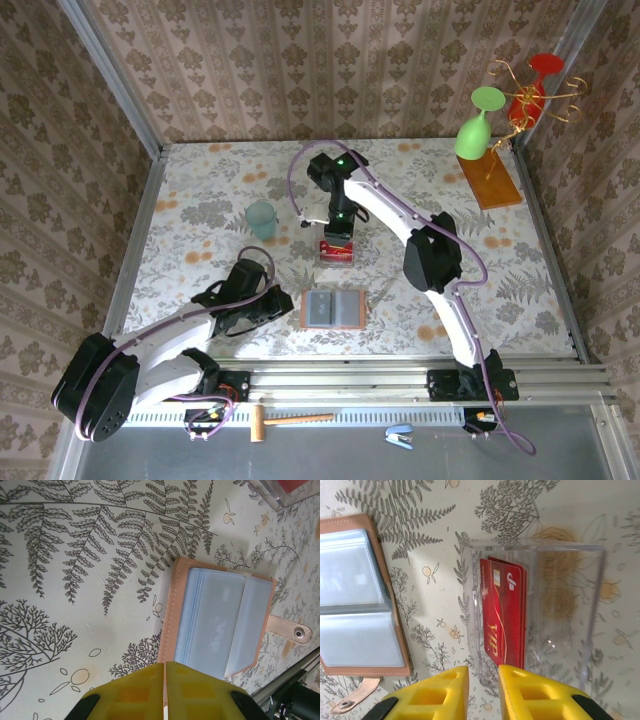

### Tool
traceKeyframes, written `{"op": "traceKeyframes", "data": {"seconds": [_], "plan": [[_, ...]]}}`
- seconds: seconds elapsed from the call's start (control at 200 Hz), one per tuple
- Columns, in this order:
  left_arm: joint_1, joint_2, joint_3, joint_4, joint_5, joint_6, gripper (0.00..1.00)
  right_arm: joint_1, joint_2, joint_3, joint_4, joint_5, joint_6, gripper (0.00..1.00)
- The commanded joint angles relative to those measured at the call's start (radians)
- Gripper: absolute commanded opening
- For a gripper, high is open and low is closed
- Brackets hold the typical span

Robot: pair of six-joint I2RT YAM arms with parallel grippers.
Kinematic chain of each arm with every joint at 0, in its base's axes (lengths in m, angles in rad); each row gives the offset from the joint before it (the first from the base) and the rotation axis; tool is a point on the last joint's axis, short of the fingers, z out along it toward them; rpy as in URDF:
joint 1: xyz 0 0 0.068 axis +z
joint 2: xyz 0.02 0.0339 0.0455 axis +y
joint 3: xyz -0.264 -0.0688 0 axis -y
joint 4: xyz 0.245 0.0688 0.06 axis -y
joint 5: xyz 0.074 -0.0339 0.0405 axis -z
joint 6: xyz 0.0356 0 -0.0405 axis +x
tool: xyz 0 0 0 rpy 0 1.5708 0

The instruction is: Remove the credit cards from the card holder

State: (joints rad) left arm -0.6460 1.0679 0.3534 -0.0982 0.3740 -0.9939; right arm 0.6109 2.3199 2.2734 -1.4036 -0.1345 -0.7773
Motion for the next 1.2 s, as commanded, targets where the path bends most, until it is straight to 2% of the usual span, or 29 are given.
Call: {"op": "traceKeyframes", "data": {"seconds": [0.0,0.29,0.505,0.8,0.945,1.065,1.195], "plan": [[0.006,0.012,0.028,0.007,0.022,0.024,0.10,-0.003,-0.097,-0.048,0.038,0.008,0.063,0.23],[0.006,0.050,0.044,0.039,0.045,0.044,0.10,0.001,-0.296,-0.360,0.340,-0.044,0.349,0.26],[0.006,0.069,0.041,0.076,0.057,0.042,0.09,0.013,-0.458,-0.632,0.620,-0.061,0.729,0.27],[0.006,0.072,0.034,0.098,0.064,0.042,0.09,0.041,-0.636,-0.919,0.860,-0.074,1.245,0.24],[0.005,0.090,0.032,0.122,0.080,0.041,0.09,0.045,-0.690,-1.023,0.954,-0.131,1.452,0.22],[0.002,0.101,0.029,0.146,0.093,0.036,0.09,0.051,-0.727,-1.106,1.004,-0.202,1.571,0.22],[-0.002,0.103,0.014,0.176,0.095,0.027,0.09,0.075,-0.764,-1.193,1.064,-0.245,1.621,0.22]]}}
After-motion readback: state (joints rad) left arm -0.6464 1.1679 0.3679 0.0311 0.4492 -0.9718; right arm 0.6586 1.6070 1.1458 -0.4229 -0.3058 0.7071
